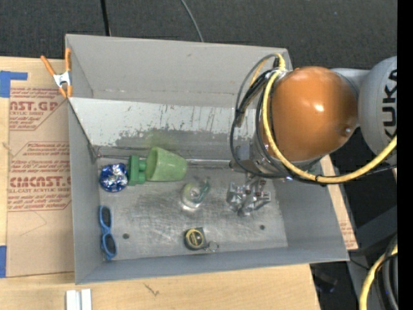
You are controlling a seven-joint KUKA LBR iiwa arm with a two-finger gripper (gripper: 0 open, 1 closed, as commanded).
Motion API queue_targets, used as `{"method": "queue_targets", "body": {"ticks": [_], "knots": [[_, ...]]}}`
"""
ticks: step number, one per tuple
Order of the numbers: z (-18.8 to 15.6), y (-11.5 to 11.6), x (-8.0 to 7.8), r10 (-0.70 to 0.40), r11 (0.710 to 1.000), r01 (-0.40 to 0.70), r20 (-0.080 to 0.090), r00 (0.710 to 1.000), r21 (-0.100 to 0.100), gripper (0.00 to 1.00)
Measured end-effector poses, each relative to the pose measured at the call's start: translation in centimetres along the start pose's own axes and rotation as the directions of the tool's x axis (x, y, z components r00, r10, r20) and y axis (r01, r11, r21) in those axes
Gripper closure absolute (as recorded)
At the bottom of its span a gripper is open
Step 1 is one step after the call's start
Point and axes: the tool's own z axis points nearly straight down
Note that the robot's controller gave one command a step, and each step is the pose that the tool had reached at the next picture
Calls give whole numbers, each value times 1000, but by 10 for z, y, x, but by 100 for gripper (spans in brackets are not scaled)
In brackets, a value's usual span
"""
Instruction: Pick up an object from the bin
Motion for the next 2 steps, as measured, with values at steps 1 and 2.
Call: {"method": "queue_targets", "body": {"ticks": [1,2], "knots": [[2,1,-1,-1,1000,1,1,1000,-5,0],[86,-10,-70,428,904,-428,-4,904,-8,0]]}}
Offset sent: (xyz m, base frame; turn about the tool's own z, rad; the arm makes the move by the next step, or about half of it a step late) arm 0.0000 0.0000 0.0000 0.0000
